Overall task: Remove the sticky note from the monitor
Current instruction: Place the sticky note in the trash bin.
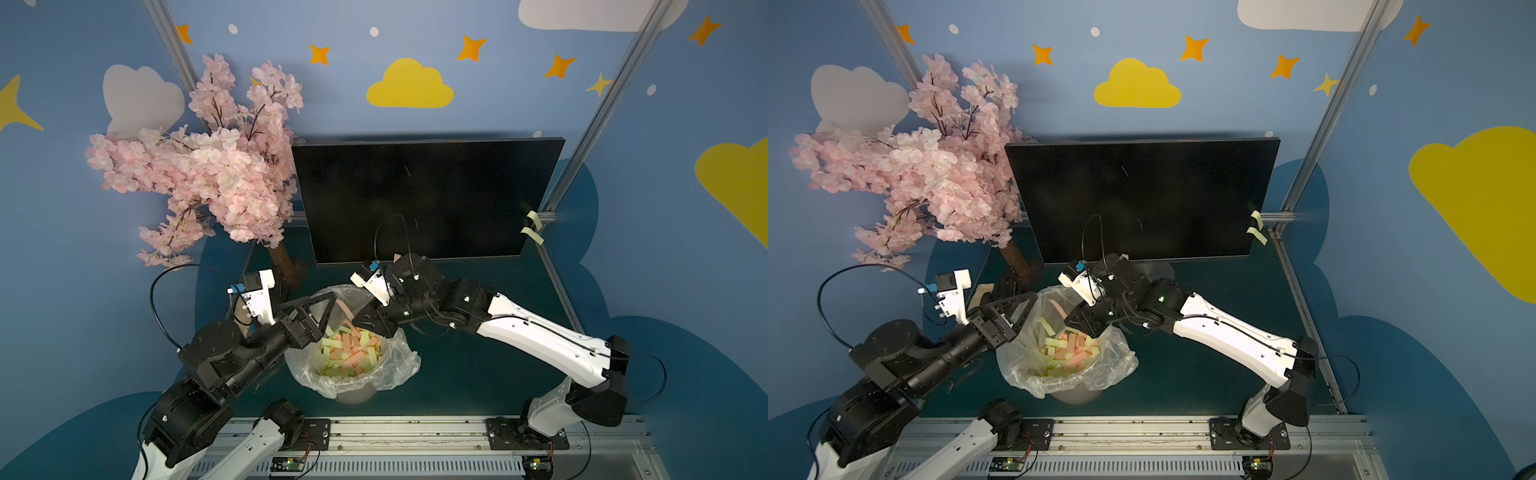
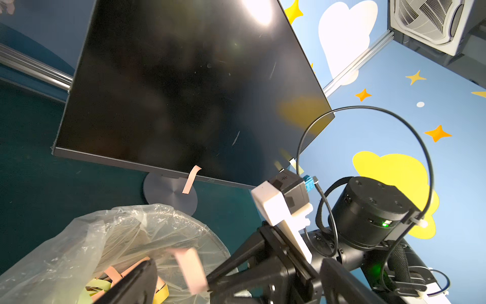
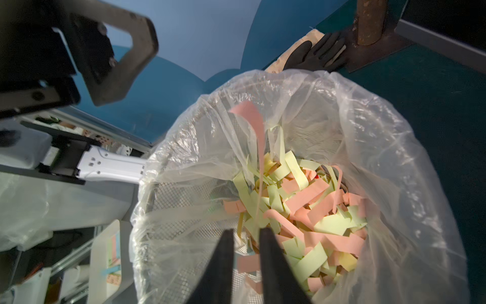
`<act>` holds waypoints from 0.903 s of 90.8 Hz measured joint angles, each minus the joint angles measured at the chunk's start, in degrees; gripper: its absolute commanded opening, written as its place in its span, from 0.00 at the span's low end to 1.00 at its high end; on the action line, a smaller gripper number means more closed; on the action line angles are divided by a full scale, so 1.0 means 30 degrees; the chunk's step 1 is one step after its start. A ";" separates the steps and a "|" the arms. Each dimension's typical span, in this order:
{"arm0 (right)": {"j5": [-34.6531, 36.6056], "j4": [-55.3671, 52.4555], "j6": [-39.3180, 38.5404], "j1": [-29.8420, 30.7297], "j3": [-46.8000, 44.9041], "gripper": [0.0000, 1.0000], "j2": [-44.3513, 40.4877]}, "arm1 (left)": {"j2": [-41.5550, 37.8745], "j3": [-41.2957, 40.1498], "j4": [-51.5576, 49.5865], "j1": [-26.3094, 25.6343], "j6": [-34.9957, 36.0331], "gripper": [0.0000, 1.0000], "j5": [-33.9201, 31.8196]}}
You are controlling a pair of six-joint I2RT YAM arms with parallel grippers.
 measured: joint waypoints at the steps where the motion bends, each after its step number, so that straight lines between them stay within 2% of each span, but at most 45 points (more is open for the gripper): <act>1: 0.0015 -0.0066 0.0087 0.0029 0.0036 0.43 0.0029 | -0.0007 0.0000 0.0007 0.0000 -0.0007 1.00 -0.0015; 39: 0.0597 -0.0226 -0.0204 0.0124 0.0583 0.52 0.0117 | -0.0051 -0.0007 0.0007 0.0000 0.0000 1.00 -0.0255; 59: 0.1173 0.1348 0.0277 -0.0954 -0.1100 0.63 -0.1676 | 0.0073 -0.0007 0.0138 0.0000 0.0058 1.00 -0.0160; 68: 0.1596 0.2062 0.0597 -0.1778 -0.1851 0.74 -0.2630 | 0.0342 -0.0007 0.0321 0.0000 0.0073 1.00 0.0044; 77: 0.2098 0.2645 0.0852 -0.2535 -0.2688 0.92 -0.3497 | 0.0721 -0.0007 0.0517 0.0000 0.0160 1.00 0.0284; 82: 0.2404 0.2958 0.1042 -0.2885 -0.3220 0.97 -0.3956 | 0.0976 -0.0007 0.0663 0.0000 0.0219 1.00 0.0474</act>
